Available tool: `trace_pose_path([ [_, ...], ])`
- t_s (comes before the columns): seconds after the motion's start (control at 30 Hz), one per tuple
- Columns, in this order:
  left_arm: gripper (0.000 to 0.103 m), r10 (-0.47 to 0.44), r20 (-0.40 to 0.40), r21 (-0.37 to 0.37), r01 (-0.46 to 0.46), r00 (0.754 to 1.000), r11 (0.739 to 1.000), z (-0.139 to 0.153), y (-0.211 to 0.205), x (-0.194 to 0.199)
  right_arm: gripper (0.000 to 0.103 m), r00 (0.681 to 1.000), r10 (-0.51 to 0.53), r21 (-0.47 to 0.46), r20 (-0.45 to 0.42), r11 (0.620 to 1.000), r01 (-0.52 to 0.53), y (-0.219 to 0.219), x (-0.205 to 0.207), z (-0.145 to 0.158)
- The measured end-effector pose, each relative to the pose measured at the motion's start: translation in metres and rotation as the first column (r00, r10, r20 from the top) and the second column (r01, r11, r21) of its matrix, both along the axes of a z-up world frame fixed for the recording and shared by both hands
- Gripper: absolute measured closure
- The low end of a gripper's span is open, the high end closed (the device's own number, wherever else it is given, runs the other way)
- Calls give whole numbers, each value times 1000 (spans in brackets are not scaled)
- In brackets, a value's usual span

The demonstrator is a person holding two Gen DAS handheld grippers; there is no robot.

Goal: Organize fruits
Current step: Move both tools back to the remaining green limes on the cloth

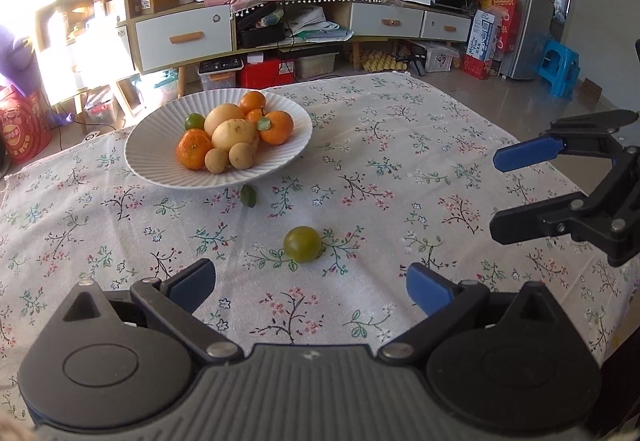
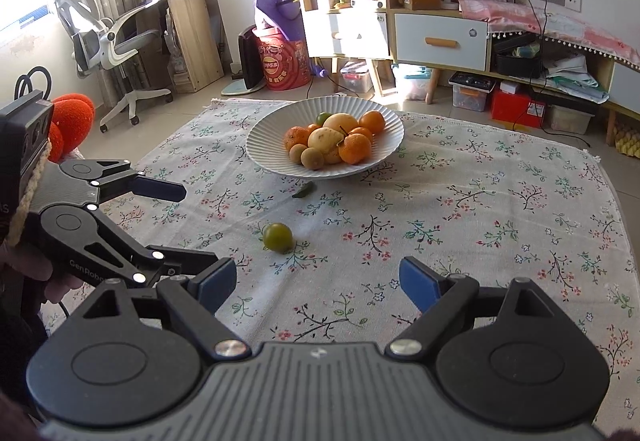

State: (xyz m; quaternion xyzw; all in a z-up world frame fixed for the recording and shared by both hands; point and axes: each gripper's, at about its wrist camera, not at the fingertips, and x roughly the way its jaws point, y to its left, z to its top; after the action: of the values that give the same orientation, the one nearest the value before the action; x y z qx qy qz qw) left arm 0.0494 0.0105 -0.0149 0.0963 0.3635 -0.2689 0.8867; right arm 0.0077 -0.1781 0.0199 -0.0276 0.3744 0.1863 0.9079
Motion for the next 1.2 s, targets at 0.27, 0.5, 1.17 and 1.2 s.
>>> trace_pose_path([
  [0.27,27,-25,4,-9,25,1000,1000,-17,1,-18,16,984,175,-54,-12,983,-176,8,-40,-14],
  [0.5,27,-55,-6,-9,55,998,998,-28,-4,-28,21,957,278,-70,-84,956,-284,11,-63,-33],
  [1.17,27,-86,-20,8,86,996,996,-46,-11,-33,67,907,386,-114,-172,906,-407,29,-80,-51],
  [1.2,27,-83,-18,5,83,996,997,-46,-11,-32,71,907,386,-115,-169,906,-407,29,-81,-51],
])
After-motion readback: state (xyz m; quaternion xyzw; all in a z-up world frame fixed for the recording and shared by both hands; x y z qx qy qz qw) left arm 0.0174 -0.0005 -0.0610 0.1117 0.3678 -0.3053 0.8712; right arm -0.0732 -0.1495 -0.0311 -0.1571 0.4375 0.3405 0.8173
